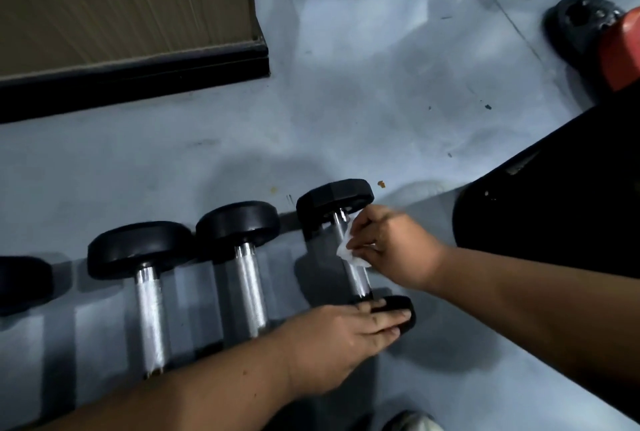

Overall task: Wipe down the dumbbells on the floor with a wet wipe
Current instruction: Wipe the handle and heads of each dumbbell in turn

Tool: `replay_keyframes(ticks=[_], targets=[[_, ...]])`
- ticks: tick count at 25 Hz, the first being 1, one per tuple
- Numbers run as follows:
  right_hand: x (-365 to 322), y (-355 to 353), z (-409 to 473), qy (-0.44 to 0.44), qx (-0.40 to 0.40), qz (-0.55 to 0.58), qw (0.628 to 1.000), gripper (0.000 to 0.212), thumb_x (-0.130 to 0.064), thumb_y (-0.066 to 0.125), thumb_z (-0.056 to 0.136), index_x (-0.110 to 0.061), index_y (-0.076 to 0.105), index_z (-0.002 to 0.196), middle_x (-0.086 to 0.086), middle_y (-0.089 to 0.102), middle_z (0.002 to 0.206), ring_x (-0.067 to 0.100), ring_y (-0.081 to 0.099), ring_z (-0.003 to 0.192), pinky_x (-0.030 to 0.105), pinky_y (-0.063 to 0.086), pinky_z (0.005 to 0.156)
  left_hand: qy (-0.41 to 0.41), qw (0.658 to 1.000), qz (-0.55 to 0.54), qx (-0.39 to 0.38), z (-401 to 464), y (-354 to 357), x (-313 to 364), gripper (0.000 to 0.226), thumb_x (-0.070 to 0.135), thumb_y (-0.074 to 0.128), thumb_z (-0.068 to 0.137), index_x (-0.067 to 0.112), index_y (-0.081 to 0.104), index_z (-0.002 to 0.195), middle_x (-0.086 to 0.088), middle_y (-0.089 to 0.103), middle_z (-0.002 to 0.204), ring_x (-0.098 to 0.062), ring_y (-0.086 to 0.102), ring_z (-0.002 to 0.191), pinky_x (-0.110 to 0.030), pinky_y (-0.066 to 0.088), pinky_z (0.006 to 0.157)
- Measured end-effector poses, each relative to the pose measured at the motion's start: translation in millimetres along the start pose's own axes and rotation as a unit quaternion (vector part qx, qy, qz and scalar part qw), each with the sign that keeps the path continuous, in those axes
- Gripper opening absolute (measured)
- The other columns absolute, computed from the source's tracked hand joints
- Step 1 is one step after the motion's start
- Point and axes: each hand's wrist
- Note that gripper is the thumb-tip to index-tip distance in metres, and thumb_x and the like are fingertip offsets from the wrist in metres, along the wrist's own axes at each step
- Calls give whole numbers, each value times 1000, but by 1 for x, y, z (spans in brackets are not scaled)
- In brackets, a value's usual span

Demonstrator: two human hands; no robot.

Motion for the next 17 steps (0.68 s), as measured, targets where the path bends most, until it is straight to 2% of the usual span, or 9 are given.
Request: replay_keyframes(ticks=[1,3,6,8,9,11,13,15,17], targets=[[1,5,-1,26,7,13,1000,14,-8,81,76,-15,83,88,3,66,100,12,67,86,21,54,85,10,1000,18,12,2,-1,-2,50,10,54,89,7,58,139,-5,47,154,-23,41,143,-26,25,121],[-3,14,-16,67,13,57,996,11,-19,79,79,-19,83,89,-5,61,99,8,65,87,24,55,83,16,999,49,3,1,-3,5,57,13,59,84,11,57,140,-2,49,153,-21,46,140,-25,33,117],[-7,15,-38,37,-19,91,995,16,-34,70,86,-25,82,92,-13,55,99,-2,59,89,12,48,84,2,999,27,-23,1,-3,9,60,17,74,78,19,61,137,4,52,150,-20,55,133,-24,45,107],[0,12,-22,4,-44,100,994,11,-28,75,86,-23,82,92,-11,55,96,-1,58,85,4,43,81,-13,1000,2,2,0,1,2,61,15,79,79,17,61,137,4,50,151,-21,53,135,-23,39,112],[5,14,-10,3,-28,99,995,9,-24,78,85,-21,82,92,-10,54,93,-1,57,81,2,40,79,-18,1000,-3,12,-1,3,0,60,13,79,80,16,61,137,4,48,153,-21,50,137,-23,34,114],[7,22,11,55,36,104,992,9,-19,83,82,-18,83,91,-9,53,90,2,56,79,2,40,76,-27,999,-15,16,-3,5,1,57,10,75,84,16,59,139,5,43,157,-21,46,141,-25,35,115],[3,32,5,88,82,106,987,9,-20,83,81,-19,83,90,-11,55,90,3,59,81,12,47,78,-31,999,-10,11,-2,7,5,54,13,69,88,18,58,140,7,42,157,-19,45,141,-24,36,115],[1,32,-22,52,61,127,989,8,-19,79,82,-16,82,89,-18,56,94,1,62,85,18,51,78,-27,999,43,7,0,5,7,47,20,54,95,24,54,143,12,45,155,-12,41,142,-18,28,118],[5,22,-38,12,1,158,987,6,-12,78,85,-8,79,89,-23,56,93,-4,62,85,12,49,77,-25,998,58,4,2,6,2,42,21,31,106,24,46,145,12,46,154,-12,39,142,-18,26,118]])
Point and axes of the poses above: each hand's wrist, its own z-axis towards the middle knuckle, its own y-axis out of the palm, x = y × z
